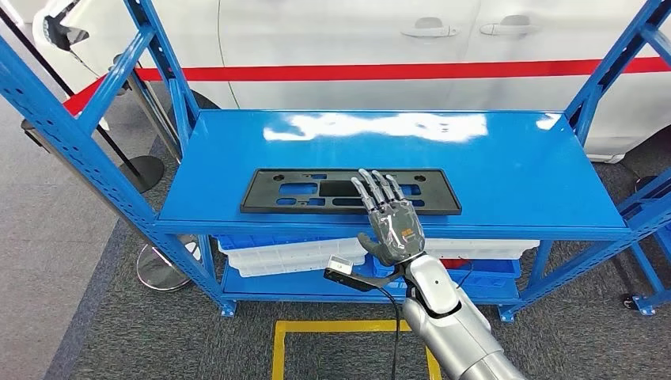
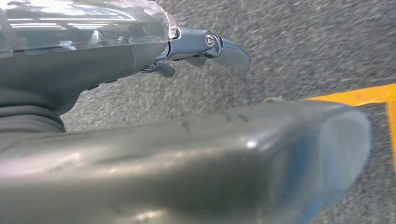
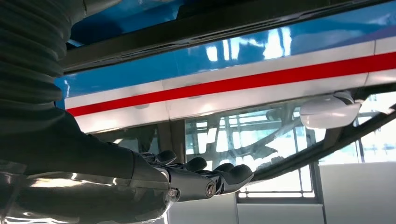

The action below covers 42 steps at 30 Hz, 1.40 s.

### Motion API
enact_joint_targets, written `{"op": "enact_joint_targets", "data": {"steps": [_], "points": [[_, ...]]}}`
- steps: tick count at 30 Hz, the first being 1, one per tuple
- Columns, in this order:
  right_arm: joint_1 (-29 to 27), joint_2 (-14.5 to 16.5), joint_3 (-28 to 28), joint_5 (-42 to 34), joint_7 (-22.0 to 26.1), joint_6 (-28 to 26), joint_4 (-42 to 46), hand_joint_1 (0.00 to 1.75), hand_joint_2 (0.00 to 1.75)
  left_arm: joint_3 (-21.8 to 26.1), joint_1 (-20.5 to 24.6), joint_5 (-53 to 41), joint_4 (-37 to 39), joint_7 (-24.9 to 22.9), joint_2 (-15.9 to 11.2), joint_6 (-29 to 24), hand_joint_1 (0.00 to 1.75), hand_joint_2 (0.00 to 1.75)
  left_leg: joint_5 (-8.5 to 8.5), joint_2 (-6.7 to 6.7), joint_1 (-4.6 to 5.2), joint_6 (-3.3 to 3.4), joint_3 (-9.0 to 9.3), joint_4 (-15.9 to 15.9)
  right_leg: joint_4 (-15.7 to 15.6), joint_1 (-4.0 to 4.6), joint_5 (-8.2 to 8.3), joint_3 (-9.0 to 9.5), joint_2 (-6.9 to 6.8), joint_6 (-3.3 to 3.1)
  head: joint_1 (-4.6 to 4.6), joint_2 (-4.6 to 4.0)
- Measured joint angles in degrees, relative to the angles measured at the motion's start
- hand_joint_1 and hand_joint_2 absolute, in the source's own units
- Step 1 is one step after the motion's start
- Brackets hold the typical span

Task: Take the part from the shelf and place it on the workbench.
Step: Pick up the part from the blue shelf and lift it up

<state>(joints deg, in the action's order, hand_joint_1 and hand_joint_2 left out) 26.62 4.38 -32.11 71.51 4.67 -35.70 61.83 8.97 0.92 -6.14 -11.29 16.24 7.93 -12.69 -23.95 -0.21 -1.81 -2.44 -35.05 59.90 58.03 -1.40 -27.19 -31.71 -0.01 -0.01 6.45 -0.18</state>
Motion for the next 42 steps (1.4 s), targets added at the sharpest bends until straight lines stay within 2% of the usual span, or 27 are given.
{"op": "enact_joint_targets", "data": {"steps": [2,3,4,5,6,8,9,10,11,13,14,15,18,20,23,24,25,26,28,30,33,35,37,39,40,41,42], "points": [[0.0,0.0,0.1,0.1,0.0,0.2,0.0,0.00,1.75,0.0,0.0,0.0,0.0,0.0,0.0,0.0,0.00,0.00,-0.21,-0.03,0.09,0.02,0.08,0.0,0.0,0.08,-0.02,-0.06,0.02,0.06,0.00,0.00],[-0.1,0.1,0.2,0.3,-0.1,0.6,0.1,0.00,1.75,0.1,0.1,0.0,0.0,0.1,0.0,0.1,0.00,0.00,-0.40,-0.05,0.22,0.28,0.17,-0.3,0.1,0.17,-0.05,-0.21,0.05,0.19,0.00,0.00],[-0.3,0.2,0.5,0.6,-0.1,1.2,0.3,0.00,1.75,0.1,0.1,0.0,0.0,0.2,-0.1,0.1,0.00,0.00,-0.56,-0.07,0.36,0.63,0.18,-0.5,0.2,0.25,-0.04,-0.35,0.07,0.40,0.00,0.00],[-1.1,0.3,1.1,1.1,-0.1,2.7,1.1,0.00,1.75,0.3,0.2,-0.1,0.0,0.4,-0.2,0.3,0.00,0.00,-0.63,-0.10,0.45,1.35,0.28,-0.9,0.3,0.21,-0.25,-0.42,0.07,0.84,0.00,0.00],[-2.2,0.4,2.0,1.7,-0.1,4.6,2.6,0.00,1.75,0.5,0.3,-0.3,0.0,0.7,-0.5,0.5,0.00,0.00,-0.75,-0.10,0.58,2.31,0.42,-1.3,3.4,0.19,-1.89,-2.01,0.08,1.31,0.00,0.00],[-4.8,0.5,3.9,2.5,0.0,7.8,5.7,0.00,1.75,0.8,0.3,-0.6,0.0,1.1,-0.9,0.9,0.00,0.00,-0.92,-0.12,0.80,3.73,0.71,-1.6,12.1,0.07,-5.77,-6.45,0.05,1.97,0.00,-0.01],[-5.8,0.4,4.5,2.6,0.0,8.5,6.9,0.00,1.75,0.9,0.3,-0.7,0.0,1.1,-1.1,1.1,0.00,0.00,-1.05,-0.13,0.96,4.03,0.82,-1.7,16.3,0.12,-7.08,-8.86,0.05,1.95,0.00,-0.01],[-6.4,0.4,4.8,2.6,0.0,8.7,7.4,0.00,1.75,0.9,0.3,-0.8,0.0,1.1,-1.2,1.2,0.00,0.00,-1.15,-0.17,1.09,4.09,0.94,-1.6,16.7,0.13,-6.35,-9.40,0.05,1.84,0.00,-0.01],[-6.9,0.4,5.1,2.6,0.0,8.8,8.0,0.00,1.75,0.9,0.2,-0.9,0.0,1.1,-1.2,1.3,0.00,0.00,-1.25,-0.20,1.20,4.09,1.12,-1.6,14.8,0.15,-4.59,-8.79,0.05,1.61,0.00,-0.01],[-7.5,0.3,5.7,2.7,0.0,9.0,9.2,0.00,1.75,0.9,0.2,-1.1,0.0,1.2,-1.3,1.6,0.00,0.00,-1.51,-0.23,1.44,3.92,1.51,-1.6,6.9,0.42,-0.44,-5.38,0.04,0.86,0.00,-0.01],[-7.8,0.3,6.0,2.7,0.0,9.1,9.8,0.00,1.75,0.9,0.3,-1.1,0.0,1.3,-1.3,1.8,0.00,0.00,-1.67,-0.24,1.60,3.73,1.64,-1.5,3.6,0.60,0.83,-3.88,0.00,0.56,0.00,-0.01],[-8.2,0.3,6.2,2.8,0.0,9.2,10.4,0.00,1.75,0.9,0.3,-1.1,0.0,1.5,-1.3,2.1,0.00,0.00,-1.80,-0.24,1.69,3.50,1.71,-1.5,1.6,0.80,1.36,-2.97,-0.03,0.34,0.00,-0.02],[-9.5,0.3,7.2,2.9,0.2,9.5,11.9,0.00,1.75,0.9,0.3,-1.2,0.0,1.9,-1.4,2.9,0.00,0.00,-2.12,-0.18,1.67,2.58,1.90,-1.5,0.5,0.94,1.46,-2.49,-0.04,-0.12,0.01,-0.01],[-10.1,0.3,7.7,3.0,0.3,9.6,12.6,0.00,1.75,0.9,0.3,-1.4,0.0,2.0,-1.6,3.3,0.00,0.00,-3.66,-0.12,1.56,1.96,1.25,0.5,0.0,0.63,1.67,-2.17,-0.08,-0.75,0.02,0.00],[-10.6,0.3,8.2,3.0,0.4,9.9,13.0,0.00,1.75,0.9,0.2,-1.7,0.0,2.0,-1.8,3.7,0.00,0.00,-8.82,-0.11,1.24,1.23,-3.25,10.6,-0.1,0.58,1.65,-2.00,-0.13,-1.29,0.02,0.00],[-10.9,0.3,8.4,3.0,0.4,10.0,13.0,0.00,1.75,0.9,0.2,-1.7,0.0,1.9,-1.8,3.8,0.00,0.00,-9.67,-0.10,1.13,1.05,-4.60,13.3,-0.1,0.61,1.61,-1.99,-0.13,-1.32,0.02,-0.01],[-11.0,0.3,8.6,3.0,0.4,10.2,13.0,0.00,1.75,0.9,0.1,-1.8,0.0,1.9,-1.8,3.9,0.00,0.00,-9.43,-0.09,1.04,0.92,-5.07,14.2,-0.1,0.60,1.56,-1.96,-0.10,-1.30,0.02,-0.01],[-11.2,0.3,8.7,3.0,0.4,10.3,13.0,0.00,1.75,0.9,0.1,-1.8,0.0,1.8,-1.9,3.9,0.00,0.00,-8.12,-0.08,0.95,0.86,-4.46,12.8,0.0,0.57,1.49,-1.89,-0.06,-1.22,0.02,-0.01],[-11.2,0.3,8.9,3.1,0.4,10.7,13.0,0.00,1.75,0.9,0.1,-1.8,0.0,1.6,-2.1,4.0,0.00,0.00,-4.26,0.00,0.78,0.95,-0.86,5.3,0.2,0.54,1.23,-1.62,0.02,-0.89,0.02,-0.01],[-11.2,0.5,9.3,3.3,0.5,11.1,13.1,0.00,1.75,0.9,0.2,-1.8,0.0,1.4,-2.2,4.0,0.00,0.00,-2.42,-0.01,0.94,1.49,1.92,-0.4,0.4,0.70,0.98,-1.51,0.05,-0.35,0.01,-0.01],[-11.2,0.7,9.6,3.5,0.7,11.6,13.2,0.00,1.75,0.9,0.2,-1.9,0.0,1.1,-2.2,4.1,0.00,0.00,-2.32,-0.13,1.19,2.61,2.37,-1.5,0.3,0.76,0.97,-1.48,0.03,0.57,0.00,-0.01],[-11.2,0.9,9.8,3.6,0.8,11.9,13.4,0.00,1.75,0.9,0.2,-1.9,0.0,1.1,-2.2,4.2,0.00,0.00,-1.97,-0.10,1.03,3.43,2.57,-2.0,1.8,0.64,-0.14,-2.01,0.03,1.11,0.01,-0.01],[-11.2,0.9,10.0,3.6,0.8,12.2,13.6,0.00,1.75,0.9,0.3,-2.0,0.0,1.0,-2.2,4.3,0.00,0.00,-1.79,-0.06,0.98,4.00,2.66,-2.3,7.6,0.55,-3.45,-4.66,0.03,1.47,0.01,-0.01],[-11.6,0.9,10.3,3.7,0.8,12.3,13.6,0.00,1.75,0.9,0.2,-2.1,0.0,1.0,-2.2,4.5,0.00,0.00,-1.83,-0.07,1.07,4.18,2.63,-2.3,14.9,0.53,-6.37,-8.23,0.03,1.69,0.00,0.00],[-11.8,0.9,10.4,3.7,0.8,12.4,13.6,0.00,1.75,0.9,0.2,-2.2,0.0,1.0,-2.2,4.6,0.00,0.00,-1.85,-0.08,1.10,4.19,2.66,-2.3,16.5,0.53,-6.43,-9.11,0.03,1.72,0.00,0.00],[-11.9,0.9,10.5,3.7,0.8,12.4,13.6,0.00,1.75,0.9,0.2,-2.2,0.0,1.0,-2.2,4.8,0.00,0.00,-1.89,-0.11,1.12,4.16,2.72,-2.3,15.9,0.53,-5.40,-8.95,0.03,1.68,0.00,0.00],[-12.0,0.9,10.6,3.7,0.8,12.4,13.7,0.00,1.75,0.9,0.1,-2.3,0.0,1.0,-2.2,4.9,0.00,0.00,-1.95,-0.14,1.12,4.09,2.81,-2.2,13.1,0.53,-3.50,-7.71,0.02,1.55,0.00,0.00]]}}
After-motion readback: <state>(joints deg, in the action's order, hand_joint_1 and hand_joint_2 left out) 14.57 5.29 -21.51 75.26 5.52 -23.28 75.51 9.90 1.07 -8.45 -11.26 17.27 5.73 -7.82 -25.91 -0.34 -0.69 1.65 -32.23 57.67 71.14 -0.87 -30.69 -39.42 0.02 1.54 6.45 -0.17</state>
